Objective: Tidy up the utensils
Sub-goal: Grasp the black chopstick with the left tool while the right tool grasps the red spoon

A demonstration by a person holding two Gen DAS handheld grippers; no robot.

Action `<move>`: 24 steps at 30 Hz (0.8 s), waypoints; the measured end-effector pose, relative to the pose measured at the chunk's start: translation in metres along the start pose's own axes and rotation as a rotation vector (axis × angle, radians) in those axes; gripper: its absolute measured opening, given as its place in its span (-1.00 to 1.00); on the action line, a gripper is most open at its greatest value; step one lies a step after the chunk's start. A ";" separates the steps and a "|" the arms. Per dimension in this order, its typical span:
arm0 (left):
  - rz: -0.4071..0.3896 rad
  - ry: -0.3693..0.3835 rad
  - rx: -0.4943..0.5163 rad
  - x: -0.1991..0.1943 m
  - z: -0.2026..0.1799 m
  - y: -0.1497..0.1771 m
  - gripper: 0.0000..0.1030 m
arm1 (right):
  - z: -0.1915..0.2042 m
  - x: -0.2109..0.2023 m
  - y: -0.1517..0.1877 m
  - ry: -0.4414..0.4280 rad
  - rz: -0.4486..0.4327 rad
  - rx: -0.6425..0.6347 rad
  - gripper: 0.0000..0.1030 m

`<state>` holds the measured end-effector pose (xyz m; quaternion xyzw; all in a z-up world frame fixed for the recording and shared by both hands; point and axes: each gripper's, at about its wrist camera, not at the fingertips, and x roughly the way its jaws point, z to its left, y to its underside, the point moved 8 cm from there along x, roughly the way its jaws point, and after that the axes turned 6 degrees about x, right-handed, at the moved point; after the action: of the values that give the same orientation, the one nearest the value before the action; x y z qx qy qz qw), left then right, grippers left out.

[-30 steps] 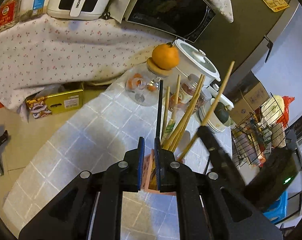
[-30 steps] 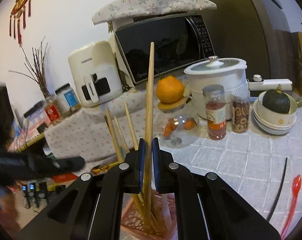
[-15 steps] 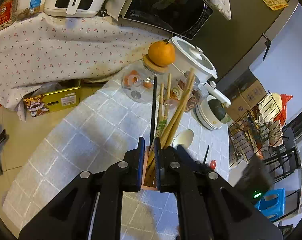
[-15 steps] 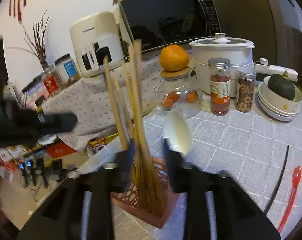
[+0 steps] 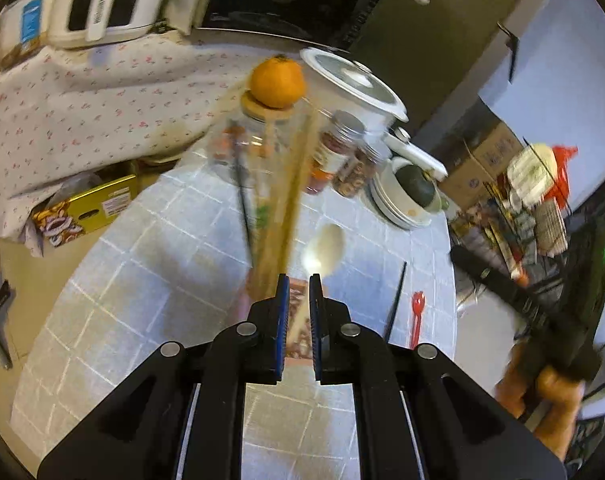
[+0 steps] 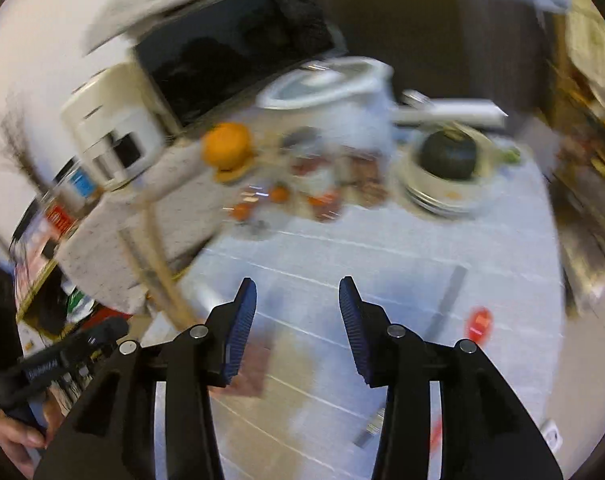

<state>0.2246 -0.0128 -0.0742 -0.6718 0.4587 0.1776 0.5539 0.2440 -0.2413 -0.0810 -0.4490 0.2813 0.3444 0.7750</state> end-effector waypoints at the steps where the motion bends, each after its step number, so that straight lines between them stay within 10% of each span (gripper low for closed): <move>1: 0.007 0.001 0.016 0.003 -0.006 0.002 -0.76 | -0.023 0.003 0.001 0.041 0.047 0.032 -0.15; 17: 0.229 -0.026 0.223 0.082 -0.107 0.049 -0.18 | -0.168 0.099 0.057 0.298 0.409 0.154 -0.18; 20: 0.253 -0.046 0.237 0.094 -0.110 0.053 -0.11 | -0.164 0.107 0.063 0.255 0.445 0.146 -0.81; 24: 0.286 -0.081 0.267 0.117 -0.113 0.057 -0.11 | -0.156 0.086 0.047 0.245 0.386 0.110 -0.84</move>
<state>0.2082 -0.1622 -0.1587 -0.5125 0.5464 0.2189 0.6252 0.2395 -0.3389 -0.2368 -0.3825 0.4720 0.4133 0.6783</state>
